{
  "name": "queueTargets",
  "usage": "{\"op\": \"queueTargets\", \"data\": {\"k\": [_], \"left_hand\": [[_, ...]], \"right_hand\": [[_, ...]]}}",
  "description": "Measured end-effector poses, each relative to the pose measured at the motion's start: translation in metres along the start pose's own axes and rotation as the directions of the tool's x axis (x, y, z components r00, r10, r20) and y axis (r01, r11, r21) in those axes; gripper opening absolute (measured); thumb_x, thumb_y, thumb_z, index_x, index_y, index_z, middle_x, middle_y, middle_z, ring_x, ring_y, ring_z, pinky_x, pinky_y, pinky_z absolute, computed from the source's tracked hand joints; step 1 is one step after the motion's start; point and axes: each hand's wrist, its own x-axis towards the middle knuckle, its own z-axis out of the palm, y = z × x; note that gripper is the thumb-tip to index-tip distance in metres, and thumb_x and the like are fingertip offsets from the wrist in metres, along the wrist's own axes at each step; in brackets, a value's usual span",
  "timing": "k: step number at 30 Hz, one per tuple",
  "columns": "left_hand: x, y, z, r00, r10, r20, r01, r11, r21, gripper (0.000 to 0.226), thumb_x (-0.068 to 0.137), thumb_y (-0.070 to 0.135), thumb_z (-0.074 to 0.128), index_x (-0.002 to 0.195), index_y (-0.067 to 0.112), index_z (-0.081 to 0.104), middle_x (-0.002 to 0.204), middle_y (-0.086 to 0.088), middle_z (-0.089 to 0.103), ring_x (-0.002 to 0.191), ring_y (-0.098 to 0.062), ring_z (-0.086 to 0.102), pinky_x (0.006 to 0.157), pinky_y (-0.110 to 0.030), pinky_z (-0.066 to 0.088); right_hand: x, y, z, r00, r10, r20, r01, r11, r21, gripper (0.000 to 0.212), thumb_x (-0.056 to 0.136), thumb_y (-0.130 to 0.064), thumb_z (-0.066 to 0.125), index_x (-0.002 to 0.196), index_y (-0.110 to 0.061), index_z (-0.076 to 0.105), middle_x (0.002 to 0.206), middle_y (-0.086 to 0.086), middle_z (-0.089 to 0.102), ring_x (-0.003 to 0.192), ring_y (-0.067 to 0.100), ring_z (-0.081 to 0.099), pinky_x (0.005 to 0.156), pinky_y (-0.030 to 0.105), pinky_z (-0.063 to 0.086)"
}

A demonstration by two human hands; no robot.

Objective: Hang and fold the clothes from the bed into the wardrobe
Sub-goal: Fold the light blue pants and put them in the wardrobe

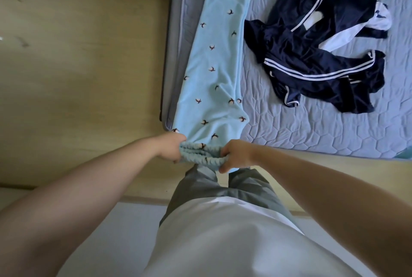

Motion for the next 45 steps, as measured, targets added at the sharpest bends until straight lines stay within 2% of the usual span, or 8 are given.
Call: {"op": "queueTargets", "data": {"k": [11,24,28,32,35,39,42,45], "left_hand": [[0.019,0.009,-0.017,0.969,-0.009,-0.247,-0.013,0.996,-0.088,0.013,0.082,0.016,0.064,0.077,0.021,0.053,0.085,-0.004,0.063,0.081,-0.026,0.062,0.062,-0.031,0.046],[0.032,0.018,-0.004,0.991,-0.001,-0.131,-0.002,1.0,-0.02,0.015,0.079,0.017,0.065,0.075,0.025,0.053,0.088,-0.002,0.059,0.079,-0.022,0.06,0.062,-0.033,0.048],[0.037,0.016,-0.004,0.988,0.006,-0.156,-0.013,0.999,-0.047,0.019,0.079,0.016,0.063,0.069,0.024,0.05,0.08,0.001,0.058,0.07,-0.019,0.056,0.056,-0.03,0.042],[0.049,0.014,-0.009,0.945,-0.009,-0.327,-0.05,0.984,-0.17,0.018,0.078,0.011,0.062,0.067,0.017,0.049,0.071,0.0,0.058,0.068,-0.025,0.057,0.057,-0.036,0.044],[0.068,0.015,-0.016,0.907,-0.08,-0.414,-0.073,0.938,-0.34,0.011,0.073,0.008,0.062,0.072,0.009,0.05,0.067,-0.006,0.053,0.06,-0.021,0.047,0.056,-0.031,0.033],[0.094,0.021,-0.032,0.871,-0.159,-0.465,-0.119,0.85,-0.513,0.012,0.064,0.011,0.061,0.071,0.01,0.052,0.061,0.006,0.048,0.058,-0.017,0.043,0.054,-0.025,0.029],[0.108,0.027,-0.043,0.859,-0.19,-0.475,-0.143,0.802,-0.58,0.016,0.057,0.017,0.059,0.071,0.02,0.052,0.062,0.006,0.05,0.059,-0.016,0.043,0.053,-0.026,0.032],[0.119,0.029,-0.049,0.853,-0.224,-0.471,-0.156,0.753,-0.639,0.026,0.058,0.016,0.063,0.084,0.018,0.057,0.069,0.001,0.058,0.062,-0.016,0.05,0.056,-0.028,0.04]], "right_hand": [[0.011,0.019,-0.011,0.976,-0.012,-0.218,-0.012,0.994,-0.107,0.022,0.079,-0.041,0.071,0.076,-0.024,0.057,0.077,-0.004,0.052,0.075,0.018,0.054,0.057,0.028,0.042],[0.014,0.036,-0.001,0.994,-0.001,-0.108,-0.005,0.999,-0.05,0.026,0.082,-0.036,0.071,0.104,-0.023,0.069,0.082,-0.008,0.054,0.072,0.007,0.048,0.055,0.022,0.036],[0.017,0.043,-0.005,0.992,0.02,-0.124,-0.001,0.988,0.152,0.015,0.08,-0.02,0.062,0.093,-0.027,0.066,0.088,-0.008,0.056,0.078,0.013,0.054,0.063,0.026,0.046],[0.028,0.057,-0.014,0.966,0.093,-0.243,0.022,0.901,0.433,0.02,0.078,-0.012,0.058,0.085,-0.026,0.045,0.08,-0.001,0.055,0.061,0.015,0.047,0.055,0.027,0.038],[0.042,0.07,-0.022,0.962,0.114,-0.248,0.071,0.773,0.631,0.031,0.077,-0.006,0.06,0.098,-0.026,0.047,0.085,-0.001,0.058,0.068,0.017,0.049,0.061,0.028,0.041],[0.063,0.089,-0.033,0.976,0.101,-0.195,0.11,0.541,0.834,0.072,0.075,0.016,0.051,0.13,-0.03,0.049,0.119,-0.001,0.061,0.105,0.015,0.057,0.068,0.026,0.05],[0.074,0.104,-0.041,0.989,0.001,-0.148,0.113,0.641,0.759,0.089,0.068,0.024,0.054,0.137,-0.032,0.046,0.132,-0.003,0.054,0.121,0.014,0.048,0.074,0.025,0.051],[0.081,0.109,-0.046,0.983,-0.028,-0.181,0.144,0.725,0.674,0.065,0.074,0.0,0.078,0.11,-0.047,0.053,0.114,-0.011,0.063,0.102,0.006,0.058,0.076,0.017,0.05]]}}
